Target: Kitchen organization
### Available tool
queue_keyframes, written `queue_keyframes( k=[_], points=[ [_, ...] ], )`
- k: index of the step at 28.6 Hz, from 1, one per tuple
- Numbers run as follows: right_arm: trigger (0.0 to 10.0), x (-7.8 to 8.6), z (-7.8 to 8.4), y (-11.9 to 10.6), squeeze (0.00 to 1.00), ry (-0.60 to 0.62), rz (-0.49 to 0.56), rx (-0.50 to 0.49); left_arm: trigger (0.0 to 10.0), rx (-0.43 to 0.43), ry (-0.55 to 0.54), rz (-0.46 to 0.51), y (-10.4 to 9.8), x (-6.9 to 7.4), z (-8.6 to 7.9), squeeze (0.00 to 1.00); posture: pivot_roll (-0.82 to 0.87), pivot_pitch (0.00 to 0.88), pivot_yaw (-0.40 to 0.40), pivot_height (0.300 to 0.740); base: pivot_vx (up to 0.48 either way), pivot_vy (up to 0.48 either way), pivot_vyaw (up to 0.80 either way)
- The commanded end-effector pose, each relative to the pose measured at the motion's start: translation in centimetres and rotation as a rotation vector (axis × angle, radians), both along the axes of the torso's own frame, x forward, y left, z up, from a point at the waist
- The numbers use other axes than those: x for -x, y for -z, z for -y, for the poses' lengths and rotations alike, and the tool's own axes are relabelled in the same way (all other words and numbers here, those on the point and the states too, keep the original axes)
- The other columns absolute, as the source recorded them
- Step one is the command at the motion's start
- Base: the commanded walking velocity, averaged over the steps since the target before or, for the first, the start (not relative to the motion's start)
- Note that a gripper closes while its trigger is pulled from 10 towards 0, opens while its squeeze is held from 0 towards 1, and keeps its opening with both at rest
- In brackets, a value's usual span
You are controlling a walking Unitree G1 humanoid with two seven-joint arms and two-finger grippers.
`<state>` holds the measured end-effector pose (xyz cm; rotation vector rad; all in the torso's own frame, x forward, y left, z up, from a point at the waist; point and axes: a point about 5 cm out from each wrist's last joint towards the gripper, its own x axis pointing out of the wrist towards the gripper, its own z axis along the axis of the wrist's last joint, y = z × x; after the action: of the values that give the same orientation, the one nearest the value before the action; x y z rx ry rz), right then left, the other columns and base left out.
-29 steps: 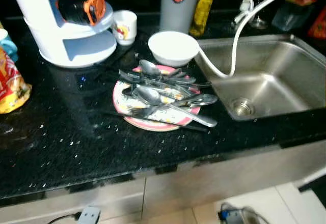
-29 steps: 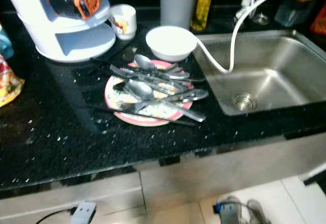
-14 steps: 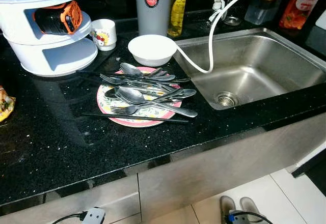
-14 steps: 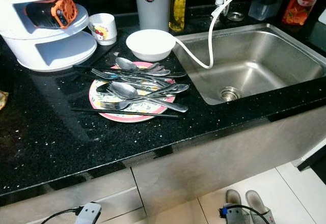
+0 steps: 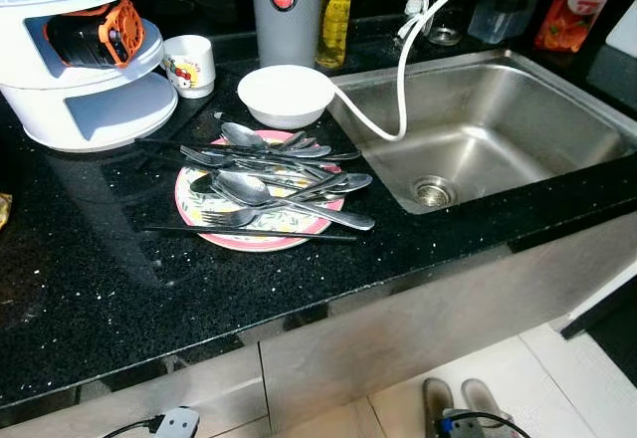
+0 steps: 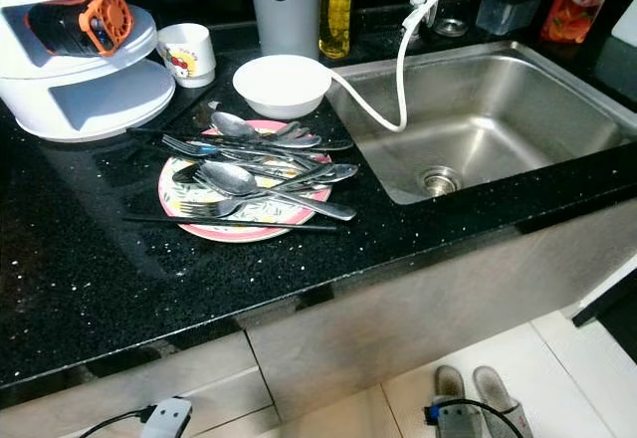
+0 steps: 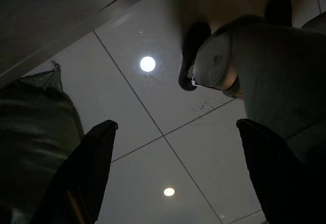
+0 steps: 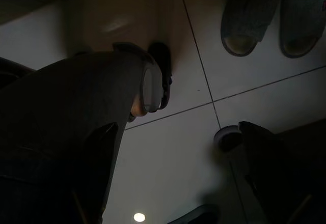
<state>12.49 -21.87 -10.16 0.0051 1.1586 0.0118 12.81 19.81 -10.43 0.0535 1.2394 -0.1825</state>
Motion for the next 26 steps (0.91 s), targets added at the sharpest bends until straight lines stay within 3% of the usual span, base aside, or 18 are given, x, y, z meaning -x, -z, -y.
queue_keyframes(
  k=[1, 5, 14, 26],
  points=[
    [10.0, 0.8, -0.5, 0.4, 0.0, 0.006, -0.036, -0.016, 10.0, 0.014, 0.016, 0.017, -0.1, -0.7, 0.8, 0.0, -0.06, 0.043, -0.021, 0.74, 0.0, 0.0, 0.0],
    [10.0, 0.3, 0.2, 0.1, 0.0, 0.05, -0.014, -0.005, 10.0, 0.006, 0.045, 0.019, -0.2, -1.1, 0.9, 0.0, -0.07, 0.044, -0.015, 0.74, 0.0, 0.0, 0.0],
    [10.0, 1.3, -0.9, 0.7, 0.0, 0.034, -0.069, -0.002, 10.0, -0.005, 0.009, 0.025, -0.4, -1.4, 0.2, 0.0, -0.03, 0.037, -0.006, 0.74, 0.0, 0.0, 0.0],
    [10.0, 1.6, -0.4, 0.6, 0.0, -0.01, -0.093, 0.019, 10.0, -0.006, 0.0, 0.024, -0.4, -1.3, 0.1, 0.0, -0.03, 0.026, -0.016, 0.74, 0.0, 0.0, 0.0]
  ],
)
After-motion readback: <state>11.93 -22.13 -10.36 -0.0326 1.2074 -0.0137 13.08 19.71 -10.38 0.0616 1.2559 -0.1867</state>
